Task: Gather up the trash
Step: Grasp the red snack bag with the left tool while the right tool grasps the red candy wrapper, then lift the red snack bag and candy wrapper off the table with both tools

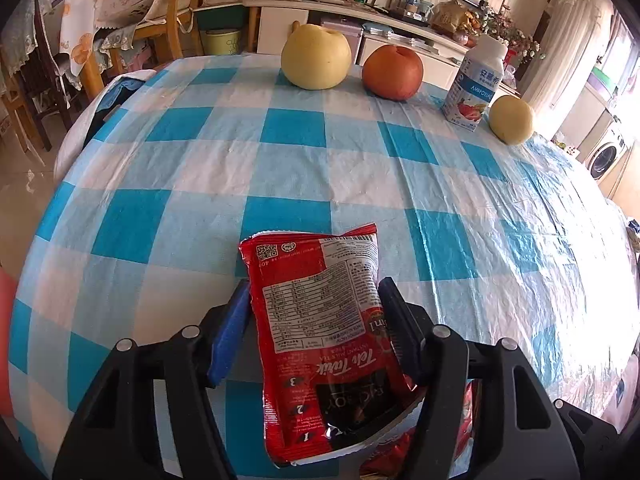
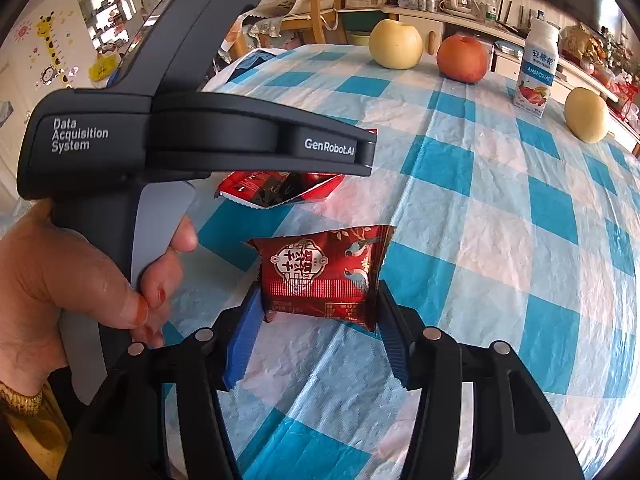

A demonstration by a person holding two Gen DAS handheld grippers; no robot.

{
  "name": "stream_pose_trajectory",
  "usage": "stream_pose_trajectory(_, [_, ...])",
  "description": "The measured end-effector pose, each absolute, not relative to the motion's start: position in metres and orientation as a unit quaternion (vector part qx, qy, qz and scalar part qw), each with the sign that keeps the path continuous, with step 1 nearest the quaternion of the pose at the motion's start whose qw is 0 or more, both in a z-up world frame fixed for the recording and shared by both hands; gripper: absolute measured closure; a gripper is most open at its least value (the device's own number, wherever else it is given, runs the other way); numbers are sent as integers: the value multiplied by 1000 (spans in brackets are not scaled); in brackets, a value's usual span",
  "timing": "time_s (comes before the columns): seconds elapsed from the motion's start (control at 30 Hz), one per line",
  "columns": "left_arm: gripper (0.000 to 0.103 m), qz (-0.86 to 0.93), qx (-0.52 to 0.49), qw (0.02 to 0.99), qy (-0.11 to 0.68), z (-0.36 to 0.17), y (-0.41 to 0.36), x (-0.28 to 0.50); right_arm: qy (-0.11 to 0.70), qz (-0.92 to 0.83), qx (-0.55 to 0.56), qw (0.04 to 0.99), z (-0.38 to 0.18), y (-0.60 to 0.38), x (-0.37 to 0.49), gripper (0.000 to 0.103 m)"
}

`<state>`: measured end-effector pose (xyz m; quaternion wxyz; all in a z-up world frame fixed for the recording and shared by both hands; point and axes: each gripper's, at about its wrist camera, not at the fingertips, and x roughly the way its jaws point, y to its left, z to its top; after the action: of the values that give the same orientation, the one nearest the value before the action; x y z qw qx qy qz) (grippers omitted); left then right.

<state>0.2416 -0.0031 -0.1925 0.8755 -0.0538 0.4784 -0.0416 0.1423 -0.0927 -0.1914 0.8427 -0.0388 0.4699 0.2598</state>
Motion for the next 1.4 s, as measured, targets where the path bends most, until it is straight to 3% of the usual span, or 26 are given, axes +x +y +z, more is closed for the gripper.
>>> stream_pose_trajectory(0.43, [45,-41,-77,878,470,-190,12,234,473,259,-35,841,-190,-92,145,54])
stream_pose_trajectory(1.4, [45,29,-155,913,377,-137,122,187,437,287,-49,851,-156,-51,139,57])
